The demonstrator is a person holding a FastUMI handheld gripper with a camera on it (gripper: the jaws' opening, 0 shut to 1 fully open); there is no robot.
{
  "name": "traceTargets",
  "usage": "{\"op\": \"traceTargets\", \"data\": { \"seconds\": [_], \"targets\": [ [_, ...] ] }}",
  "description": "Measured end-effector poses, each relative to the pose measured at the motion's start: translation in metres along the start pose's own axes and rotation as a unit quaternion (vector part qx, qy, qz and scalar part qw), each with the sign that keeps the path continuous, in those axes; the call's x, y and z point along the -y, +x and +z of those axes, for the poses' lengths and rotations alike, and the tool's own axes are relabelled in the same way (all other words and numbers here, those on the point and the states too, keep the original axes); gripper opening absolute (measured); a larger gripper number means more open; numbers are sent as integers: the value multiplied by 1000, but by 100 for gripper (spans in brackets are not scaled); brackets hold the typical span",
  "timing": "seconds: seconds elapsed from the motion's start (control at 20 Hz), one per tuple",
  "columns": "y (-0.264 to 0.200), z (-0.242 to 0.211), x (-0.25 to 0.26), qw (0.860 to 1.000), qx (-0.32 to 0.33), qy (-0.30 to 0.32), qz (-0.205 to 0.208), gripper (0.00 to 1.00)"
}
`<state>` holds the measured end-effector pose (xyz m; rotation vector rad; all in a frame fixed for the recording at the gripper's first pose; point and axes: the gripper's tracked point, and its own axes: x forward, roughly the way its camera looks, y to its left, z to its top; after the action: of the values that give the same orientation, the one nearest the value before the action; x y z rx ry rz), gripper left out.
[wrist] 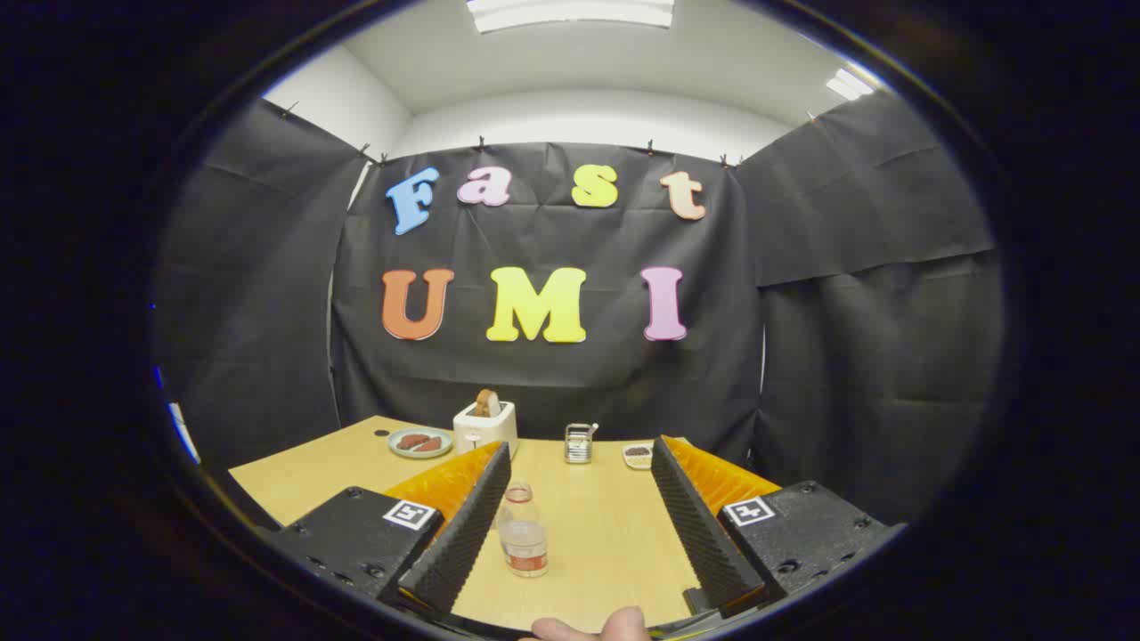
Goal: Take the bottle from table, then pour the juice into the cup, finally place the bottle on the coaster
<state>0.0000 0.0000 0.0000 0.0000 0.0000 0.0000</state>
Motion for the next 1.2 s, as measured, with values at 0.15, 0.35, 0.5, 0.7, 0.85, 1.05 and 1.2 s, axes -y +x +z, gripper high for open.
{"op": "traceTargets", "data": {
  "seconds": [0.15,0.35,0.5,0.7,0.85,1.05,1.2],
  "targets": [
    [-1,-7,-7,1000,-7,1,9,100],
    [-6,-15,-3,1000,-18,9,1,100],
    [-9,-12,1,1000,-16,11,-4,100],
    [-13,-1,-5,1000,-7,6,0,100],
    [-14,4,-11,1000,2,3,6,100],
    [-15,5,-20,1000,3,0,16,100],
    [-15,4,-23,1000,2,-1,20,100]
  ]
}}
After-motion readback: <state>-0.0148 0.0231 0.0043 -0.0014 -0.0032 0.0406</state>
